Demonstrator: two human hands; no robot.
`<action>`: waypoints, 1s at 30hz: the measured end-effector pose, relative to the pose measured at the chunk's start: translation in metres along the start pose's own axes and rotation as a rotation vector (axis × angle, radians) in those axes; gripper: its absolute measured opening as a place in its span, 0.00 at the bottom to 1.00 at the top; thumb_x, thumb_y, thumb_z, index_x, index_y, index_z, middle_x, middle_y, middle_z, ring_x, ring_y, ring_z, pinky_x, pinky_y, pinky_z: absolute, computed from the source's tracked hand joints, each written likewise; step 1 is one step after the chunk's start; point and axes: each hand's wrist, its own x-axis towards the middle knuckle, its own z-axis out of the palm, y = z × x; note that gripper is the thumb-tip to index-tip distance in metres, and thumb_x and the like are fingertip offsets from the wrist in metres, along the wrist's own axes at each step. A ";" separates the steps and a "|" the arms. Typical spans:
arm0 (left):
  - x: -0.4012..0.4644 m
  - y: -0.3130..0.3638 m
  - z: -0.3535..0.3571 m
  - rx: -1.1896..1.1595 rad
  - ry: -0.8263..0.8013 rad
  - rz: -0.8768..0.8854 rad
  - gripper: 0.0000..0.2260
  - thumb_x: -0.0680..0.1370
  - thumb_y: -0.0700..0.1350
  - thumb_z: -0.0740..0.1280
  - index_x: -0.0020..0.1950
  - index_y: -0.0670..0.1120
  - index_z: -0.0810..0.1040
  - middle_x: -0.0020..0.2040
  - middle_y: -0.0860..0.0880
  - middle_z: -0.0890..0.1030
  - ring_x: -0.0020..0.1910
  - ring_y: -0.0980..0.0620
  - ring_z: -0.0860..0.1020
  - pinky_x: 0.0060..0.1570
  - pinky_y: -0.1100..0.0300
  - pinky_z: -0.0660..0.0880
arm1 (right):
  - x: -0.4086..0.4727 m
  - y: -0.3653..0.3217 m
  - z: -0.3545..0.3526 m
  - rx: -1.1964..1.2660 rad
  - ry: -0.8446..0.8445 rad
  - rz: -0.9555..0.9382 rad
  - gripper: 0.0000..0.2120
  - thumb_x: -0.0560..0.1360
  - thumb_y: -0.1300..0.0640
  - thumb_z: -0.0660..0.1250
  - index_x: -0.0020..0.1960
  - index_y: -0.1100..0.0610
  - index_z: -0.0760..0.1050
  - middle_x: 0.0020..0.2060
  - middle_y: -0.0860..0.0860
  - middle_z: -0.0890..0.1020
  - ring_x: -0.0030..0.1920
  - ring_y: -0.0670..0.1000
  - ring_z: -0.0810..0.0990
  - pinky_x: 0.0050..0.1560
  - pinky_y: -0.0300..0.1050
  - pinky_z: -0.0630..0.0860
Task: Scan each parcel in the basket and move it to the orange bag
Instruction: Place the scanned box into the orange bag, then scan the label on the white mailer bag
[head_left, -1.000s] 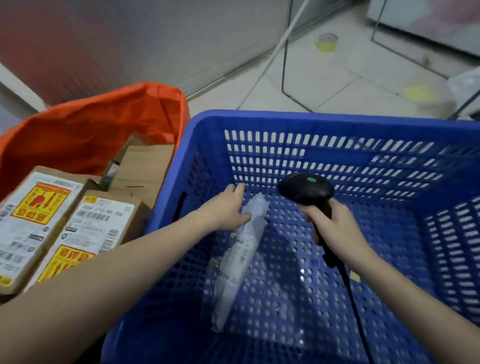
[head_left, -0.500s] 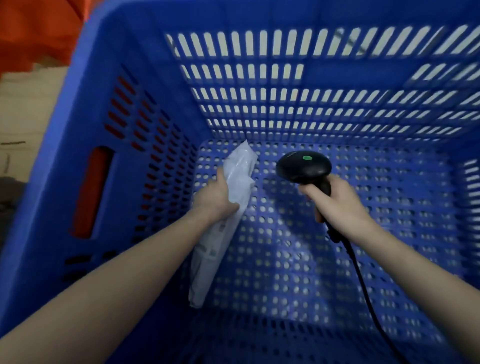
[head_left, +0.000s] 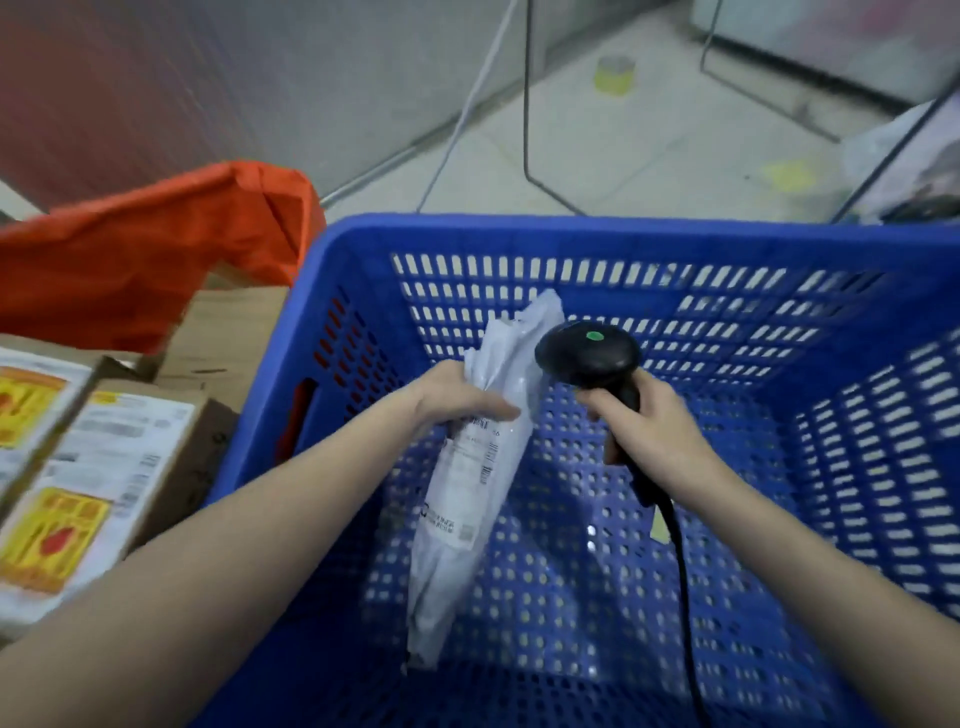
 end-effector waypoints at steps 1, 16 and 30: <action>-0.016 0.010 -0.003 -0.024 0.005 0.031 0.16 0.69 0.42 0.77 0.55 0.42 0.80 0.47 0.45 0.84 0.41 0.49 0.82 0.39 0.57 0.78 | -0.008 -0.013 -0.004 0.023 0.022 -0.012 0.07 0.77 0.55 0.66 0.41 0.54 0.71 0.30 0.55 0.76 0.21 0.44 0.73 0.25 0.32 0.70; -0.185 0.086 0.005 -0.734 -0.128 0.338 0.25 0.75 0.58 0.63 0.65 0.44 0.77 0.57 0.42 0.83 0.56 0.45 0.81 0.56 0.50 0.78 | -0.117 -0.101 -0.045 0.331 0.081 -0.138 0.13 0.67 0.62 0.77 0.48 0.55 0.77 0.33 0.43 0.83 0.33 0.40 0.81 0.31 0.34 0.75; -0.157 0.088 0.023 -0.456 -0.052 0.473 0.12 0.77 0.39 0.67 0.61 0.42 0.79 0.55 0.48 0.84 0.54 0.49 0.82 0.57 0.51 0.77 | -0.099 -0.087 -0.071 0.386 0.248 -0.136 0.06 0.72 0.66 0.70 0.41 0.57 0.76 0.31 0.47 0.81 0.32 0.45 0.80 0.32 0.39 0.76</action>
